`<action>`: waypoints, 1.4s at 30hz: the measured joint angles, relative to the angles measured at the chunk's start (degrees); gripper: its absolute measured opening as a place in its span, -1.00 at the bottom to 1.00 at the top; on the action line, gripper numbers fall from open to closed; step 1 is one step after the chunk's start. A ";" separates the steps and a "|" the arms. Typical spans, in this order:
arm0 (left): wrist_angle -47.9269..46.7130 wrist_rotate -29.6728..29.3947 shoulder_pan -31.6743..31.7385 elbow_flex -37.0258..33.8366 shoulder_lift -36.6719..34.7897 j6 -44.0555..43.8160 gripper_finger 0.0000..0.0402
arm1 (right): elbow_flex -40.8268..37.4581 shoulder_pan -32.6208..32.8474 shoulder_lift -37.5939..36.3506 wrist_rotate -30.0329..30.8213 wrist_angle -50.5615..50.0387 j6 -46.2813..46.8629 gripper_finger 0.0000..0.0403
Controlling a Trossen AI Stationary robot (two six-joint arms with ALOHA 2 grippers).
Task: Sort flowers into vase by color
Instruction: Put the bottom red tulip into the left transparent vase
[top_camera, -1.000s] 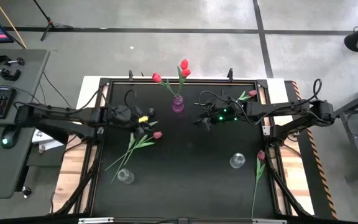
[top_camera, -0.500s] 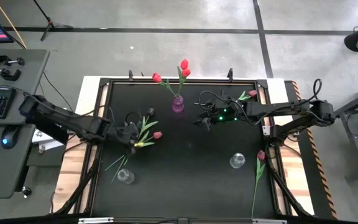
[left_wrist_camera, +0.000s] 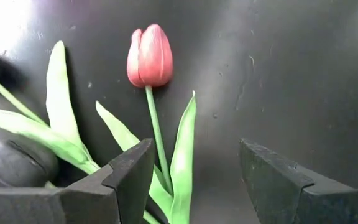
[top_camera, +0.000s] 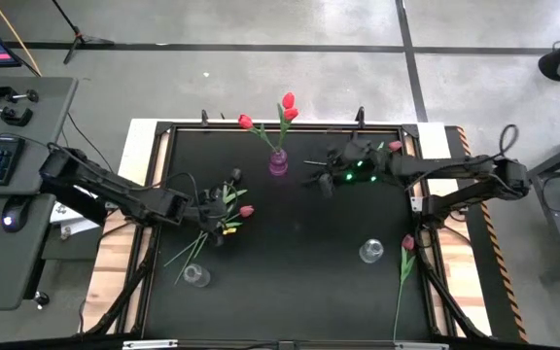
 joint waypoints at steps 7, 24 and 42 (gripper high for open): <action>0.63 -1.32 0.01 0.02 0.01 -0.84 0.08 | 4.70 -0.54 -4.83 -0.59 -15.34 -5.44 0.60; 0.70 -1.38 0.01 0.07 0.01 -1.51 0.08 | 4.01 32.57 -6.57 -25.57 -43.84 30.16 0.60; 0.79 -1.43 0.01 0.07 0.01 -2.96 0.08 | -17.33 50.81 -6.32 -18.57 -41.30 72.20 0.60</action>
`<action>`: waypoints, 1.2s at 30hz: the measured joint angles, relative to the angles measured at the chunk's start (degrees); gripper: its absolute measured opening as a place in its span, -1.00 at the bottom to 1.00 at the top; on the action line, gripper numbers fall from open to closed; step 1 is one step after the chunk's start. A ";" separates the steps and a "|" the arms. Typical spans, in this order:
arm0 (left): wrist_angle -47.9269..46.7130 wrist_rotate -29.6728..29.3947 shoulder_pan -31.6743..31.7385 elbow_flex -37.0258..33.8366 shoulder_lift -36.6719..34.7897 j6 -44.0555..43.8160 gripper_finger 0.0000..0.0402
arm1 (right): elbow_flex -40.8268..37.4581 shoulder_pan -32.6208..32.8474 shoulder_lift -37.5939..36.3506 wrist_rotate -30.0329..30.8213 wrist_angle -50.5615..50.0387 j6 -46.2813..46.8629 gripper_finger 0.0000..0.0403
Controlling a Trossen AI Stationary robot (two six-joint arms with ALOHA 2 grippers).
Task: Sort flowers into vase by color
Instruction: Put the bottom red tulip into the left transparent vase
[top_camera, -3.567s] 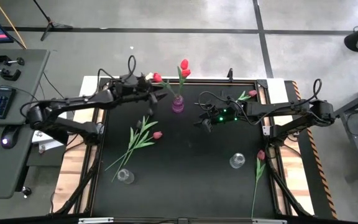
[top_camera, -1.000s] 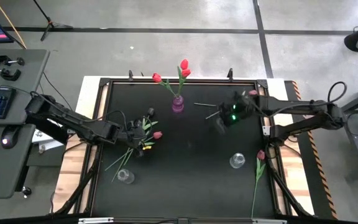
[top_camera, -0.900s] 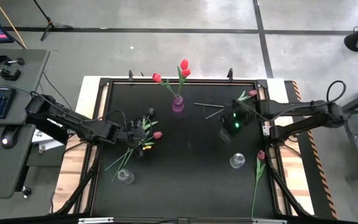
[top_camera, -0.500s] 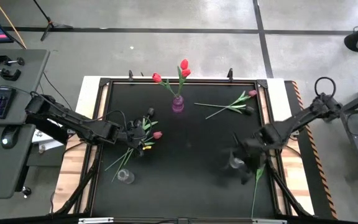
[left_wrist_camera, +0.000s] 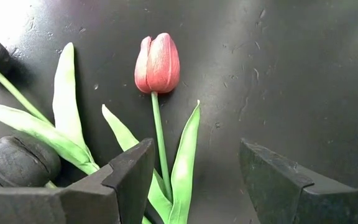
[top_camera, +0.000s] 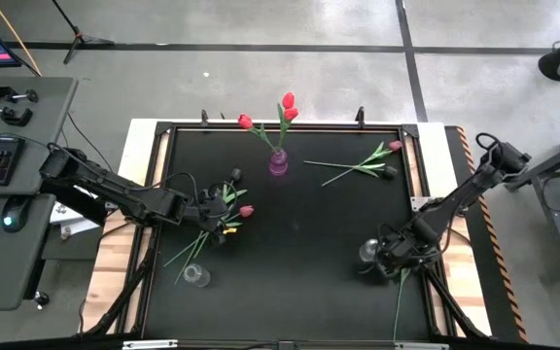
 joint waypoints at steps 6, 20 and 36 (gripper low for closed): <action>-0.01 0.01 0.01 0.00 0.00 -0.47 0.08 | -2.75 -0.28 0.00 2.28 -0.05 0.57 0.60; 0.00 0.12 0.02 0.00 0.00 -2.97 0.08 | -5.93 -0.26 -0.04 10.19 1.52 -3.25 0.55; -0.02 0.25 0.02 0.00 0.00 -2.96 0.08 | -5.31 -0.26 -0.07 9.30 -0.36 -7.09 -0.75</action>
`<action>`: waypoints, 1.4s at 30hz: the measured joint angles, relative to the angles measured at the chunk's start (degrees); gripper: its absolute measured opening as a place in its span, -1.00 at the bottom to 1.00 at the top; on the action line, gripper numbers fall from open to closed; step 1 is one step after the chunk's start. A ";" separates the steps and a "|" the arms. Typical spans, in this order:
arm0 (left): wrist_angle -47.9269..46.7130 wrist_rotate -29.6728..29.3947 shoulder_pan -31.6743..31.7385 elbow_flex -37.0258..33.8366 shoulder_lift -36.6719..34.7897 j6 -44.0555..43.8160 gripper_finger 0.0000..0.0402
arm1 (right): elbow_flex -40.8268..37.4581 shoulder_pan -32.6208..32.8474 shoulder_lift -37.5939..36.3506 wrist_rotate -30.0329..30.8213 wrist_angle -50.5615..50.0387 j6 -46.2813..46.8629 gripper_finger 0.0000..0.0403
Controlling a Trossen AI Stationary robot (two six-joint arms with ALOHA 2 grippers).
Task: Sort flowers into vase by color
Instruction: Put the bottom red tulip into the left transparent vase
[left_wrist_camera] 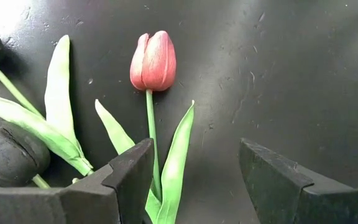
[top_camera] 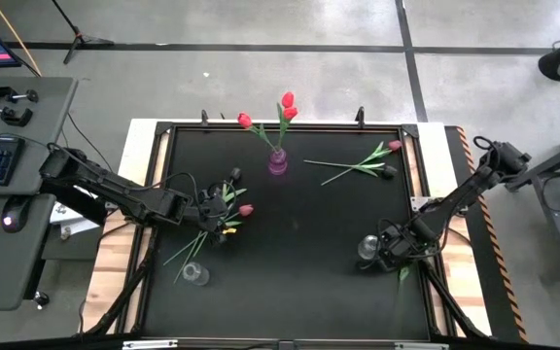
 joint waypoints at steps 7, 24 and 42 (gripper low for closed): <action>-0.04 0.02 0.00 0.00 0.00 0.06 0.08 | 9.65 -0.02 -1.67 0.10 -13.17 -8.68 -0.95; 0.23 -1.00 0.00 0.00 0.00 0.09 0.08 | 42.73 -8.14 -11.38 64.33 -33.67 -22.07 -1.00; 7.76 0.68 0.00 0.00 -0.77 -6.02 0.08 | 42.69 -26.03 -15.85 48.52 -1.95 -68.50 -1.00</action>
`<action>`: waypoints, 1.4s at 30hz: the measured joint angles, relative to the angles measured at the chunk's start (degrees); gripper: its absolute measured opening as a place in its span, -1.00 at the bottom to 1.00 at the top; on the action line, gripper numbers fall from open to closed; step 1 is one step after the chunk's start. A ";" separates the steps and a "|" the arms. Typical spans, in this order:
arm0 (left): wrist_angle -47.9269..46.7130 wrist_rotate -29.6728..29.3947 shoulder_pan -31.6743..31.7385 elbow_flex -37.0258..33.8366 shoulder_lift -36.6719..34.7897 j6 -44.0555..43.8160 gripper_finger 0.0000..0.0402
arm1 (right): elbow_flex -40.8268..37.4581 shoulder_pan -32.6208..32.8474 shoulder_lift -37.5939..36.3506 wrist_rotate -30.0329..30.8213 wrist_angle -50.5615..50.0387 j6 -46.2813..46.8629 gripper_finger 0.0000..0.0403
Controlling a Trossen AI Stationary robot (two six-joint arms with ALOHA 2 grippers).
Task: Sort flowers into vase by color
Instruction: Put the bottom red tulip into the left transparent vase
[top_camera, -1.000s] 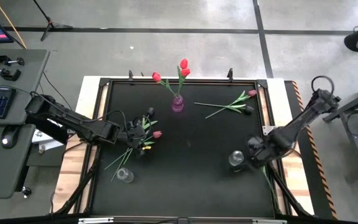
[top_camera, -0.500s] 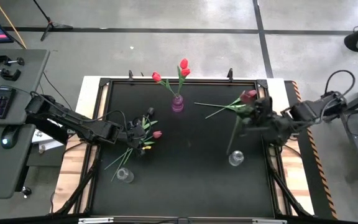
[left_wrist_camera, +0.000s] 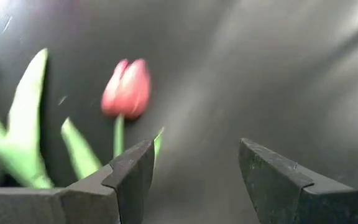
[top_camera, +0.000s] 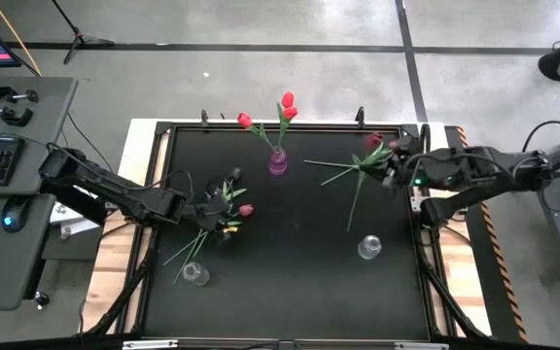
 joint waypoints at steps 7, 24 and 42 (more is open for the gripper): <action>11.16 -0.02 2.07 0.17 -3.44 4.79 0.08 | -5.35 0.00 -2.22 -2.87 7.37 -0.28 -1.00; 12.01 -0.58 15.01 14.20 -11.43 21.68 0.08 | -24.40 -7.67 16.19 -28.03 75.35 -3.00 -1.00; -5.20 5.65 15.45 14.27 -14.48 21.11 0.08 | 27.19 -3.13 61.26 -31.82 72.44 -15.27 -1.00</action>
